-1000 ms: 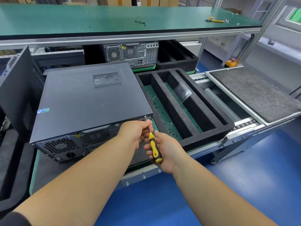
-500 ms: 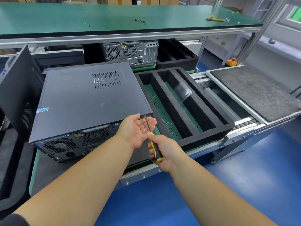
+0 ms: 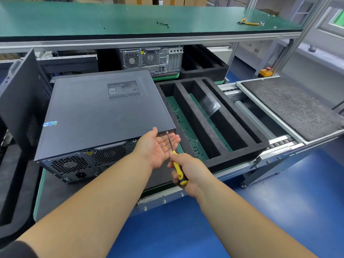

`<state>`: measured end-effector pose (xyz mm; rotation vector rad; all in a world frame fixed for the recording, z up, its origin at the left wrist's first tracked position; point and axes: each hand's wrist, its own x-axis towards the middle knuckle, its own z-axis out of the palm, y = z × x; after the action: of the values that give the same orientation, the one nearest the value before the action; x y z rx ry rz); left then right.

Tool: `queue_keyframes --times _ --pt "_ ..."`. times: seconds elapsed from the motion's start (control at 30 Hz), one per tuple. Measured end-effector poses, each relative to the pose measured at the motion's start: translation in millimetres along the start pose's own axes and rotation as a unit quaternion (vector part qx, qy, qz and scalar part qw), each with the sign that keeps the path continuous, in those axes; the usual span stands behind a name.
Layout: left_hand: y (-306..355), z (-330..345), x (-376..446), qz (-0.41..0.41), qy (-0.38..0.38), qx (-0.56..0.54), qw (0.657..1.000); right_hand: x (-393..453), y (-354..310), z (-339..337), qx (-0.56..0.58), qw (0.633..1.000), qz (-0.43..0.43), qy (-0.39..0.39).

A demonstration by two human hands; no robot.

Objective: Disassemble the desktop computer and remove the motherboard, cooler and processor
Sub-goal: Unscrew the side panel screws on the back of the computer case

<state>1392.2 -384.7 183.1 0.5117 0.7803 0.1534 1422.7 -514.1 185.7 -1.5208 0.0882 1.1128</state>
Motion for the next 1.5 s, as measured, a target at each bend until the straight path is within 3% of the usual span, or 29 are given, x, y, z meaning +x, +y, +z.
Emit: queue_keyframes --times 0.23,0.43,0.67,0.83,1.0,1.3,1.5 --pt "0.3 1.2 0.0 -0.004 0.004 0.003 1.000 -1.4 -4.9 0.9 0.065 0.997 0.047 -0.011" --pt "-0.8 1.1 0.7 0.009 0.007 0.000 1.000 -0.8 -4.1 -2.3 0.022 1.000 0.005 0.006" --pt "-0.6 0.2 0.6 0.007 0.002 -0.001 1.000 -0.8 -3.4 5.1 -0.008 1.000 0.014 0.013" --pt "-1.1 0.2 0.5 0.005 0.002 -0.003 1.000 1.0 -3.6 3.7 -0.187 0.977 -0.065 0.079" --pt "0.4 0.8 1.9 -0.003 0.004 -0.009 1.000 -9.1 -16.3 9.2 -0.108 0.992 0.041 0.047" --pt "0.8 4.5 5.7 -0.014 0.026 -0.021 0.999 -3.5 -8.7 6.9 -0.194 0.977 -0.059 0.066" --pt "-2.8 9.7 13.1 0.004 0.056 0.045 0.997 -5.5 -11.4 9.8 -0.131 0.989 -0.004 0.071"
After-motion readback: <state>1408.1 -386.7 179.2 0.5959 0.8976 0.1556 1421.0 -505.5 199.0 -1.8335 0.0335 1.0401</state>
